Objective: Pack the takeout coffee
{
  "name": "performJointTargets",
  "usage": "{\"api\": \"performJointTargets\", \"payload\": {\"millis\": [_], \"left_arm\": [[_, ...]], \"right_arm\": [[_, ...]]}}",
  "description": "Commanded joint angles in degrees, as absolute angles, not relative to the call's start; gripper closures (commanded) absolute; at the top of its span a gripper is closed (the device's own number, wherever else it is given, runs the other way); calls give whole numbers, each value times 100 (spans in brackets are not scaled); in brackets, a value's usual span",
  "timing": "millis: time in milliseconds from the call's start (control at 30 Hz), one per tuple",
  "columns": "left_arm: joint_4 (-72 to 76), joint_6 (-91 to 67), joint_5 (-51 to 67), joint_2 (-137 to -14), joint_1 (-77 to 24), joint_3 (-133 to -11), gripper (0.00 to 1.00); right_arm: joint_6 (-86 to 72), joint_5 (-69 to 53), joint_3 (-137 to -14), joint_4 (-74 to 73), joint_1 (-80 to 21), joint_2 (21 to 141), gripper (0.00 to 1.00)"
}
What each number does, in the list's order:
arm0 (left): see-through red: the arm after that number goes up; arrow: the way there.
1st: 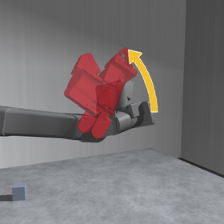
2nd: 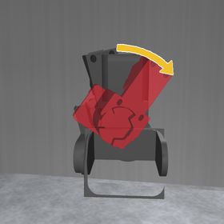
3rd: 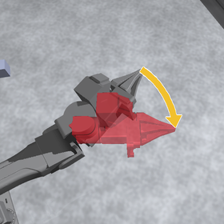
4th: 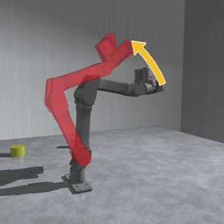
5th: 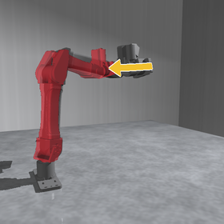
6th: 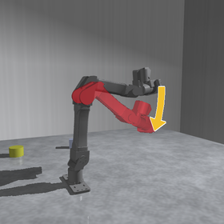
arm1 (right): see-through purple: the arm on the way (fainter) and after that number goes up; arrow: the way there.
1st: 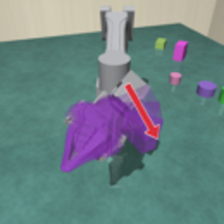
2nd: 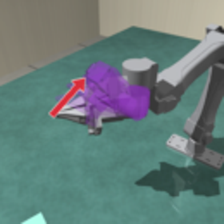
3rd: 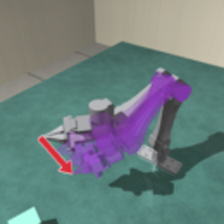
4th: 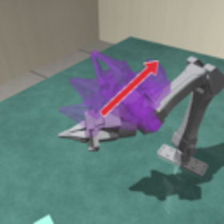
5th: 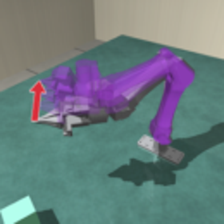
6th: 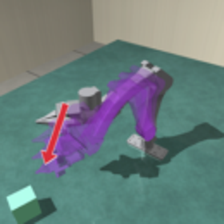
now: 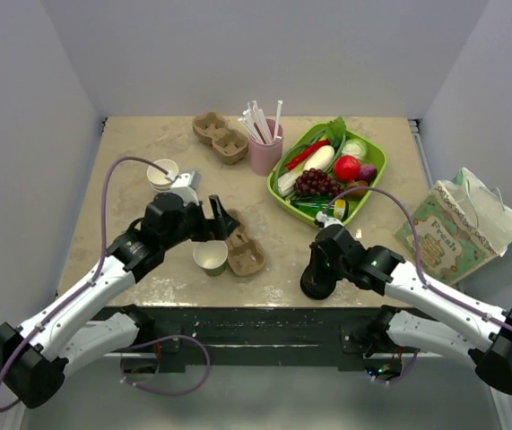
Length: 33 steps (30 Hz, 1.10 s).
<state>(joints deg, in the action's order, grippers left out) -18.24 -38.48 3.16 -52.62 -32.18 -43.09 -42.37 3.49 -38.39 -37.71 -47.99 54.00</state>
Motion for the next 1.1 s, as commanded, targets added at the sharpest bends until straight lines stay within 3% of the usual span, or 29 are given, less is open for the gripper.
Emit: {"api": "performJointTargets", "payload": {"millis": [0, 367, 767, 1067], "left_arm": [[-1099, -3841, 501, -5693, -4349, -4543, 0], [167, -4438, 633, -7285, -5598, -4895, 1], [738, -4913, 360, -8164, -5722, -4711, 11], [685, -4887, 430, -9192, -5722, -5282, 21]], "right_arm": [[-4491, 404, -3744, -3595, -4808, 5168, 100], [-4561, 193, -3507, -3384, -4518, 5019, 100], [-4597, 18, -3516, -3542, -4131, 4693, 100], [-4386, -255, -3454, -3410, -4096, 4816, 100]]}}
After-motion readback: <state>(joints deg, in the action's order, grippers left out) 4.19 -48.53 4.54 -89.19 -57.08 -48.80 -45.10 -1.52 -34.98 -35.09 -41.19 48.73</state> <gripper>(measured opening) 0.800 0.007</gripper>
